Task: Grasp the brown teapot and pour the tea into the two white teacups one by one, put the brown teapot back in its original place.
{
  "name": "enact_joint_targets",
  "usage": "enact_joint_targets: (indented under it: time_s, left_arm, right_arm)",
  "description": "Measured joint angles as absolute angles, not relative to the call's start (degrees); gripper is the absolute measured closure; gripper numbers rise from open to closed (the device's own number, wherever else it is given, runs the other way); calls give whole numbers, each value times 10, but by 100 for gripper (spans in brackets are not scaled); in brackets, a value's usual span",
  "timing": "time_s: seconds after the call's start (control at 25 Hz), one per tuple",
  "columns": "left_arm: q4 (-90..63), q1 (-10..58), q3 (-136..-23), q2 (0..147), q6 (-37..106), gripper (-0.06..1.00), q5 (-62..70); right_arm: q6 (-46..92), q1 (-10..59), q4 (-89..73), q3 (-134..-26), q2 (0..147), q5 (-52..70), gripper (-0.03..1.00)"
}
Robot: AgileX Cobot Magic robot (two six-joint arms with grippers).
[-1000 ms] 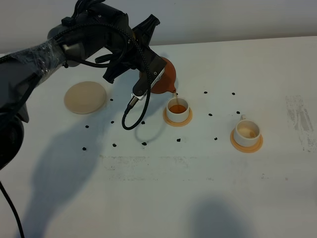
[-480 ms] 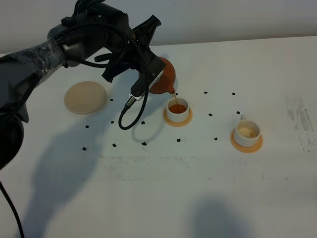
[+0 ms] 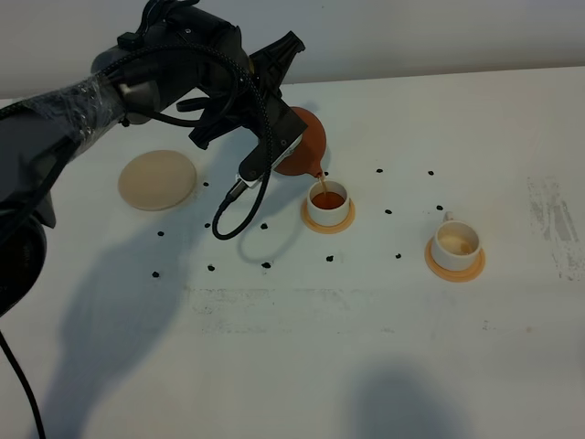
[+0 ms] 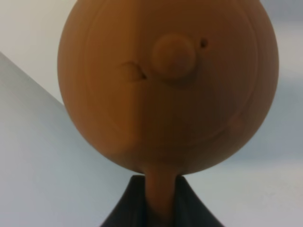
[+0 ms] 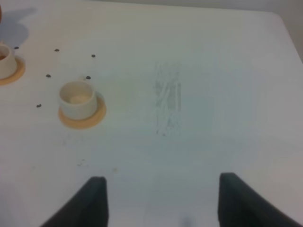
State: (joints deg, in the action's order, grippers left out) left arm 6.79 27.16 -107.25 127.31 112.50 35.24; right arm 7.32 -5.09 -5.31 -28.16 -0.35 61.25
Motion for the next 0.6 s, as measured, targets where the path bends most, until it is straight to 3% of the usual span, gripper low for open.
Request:
enact_joint_targets:
  time_s: [0.6]
  left_arm:
    - [69,272,-1073,1273,1145,85,340]
  right_arm:
    - [73,-51,-53,-282,-4,613,45]
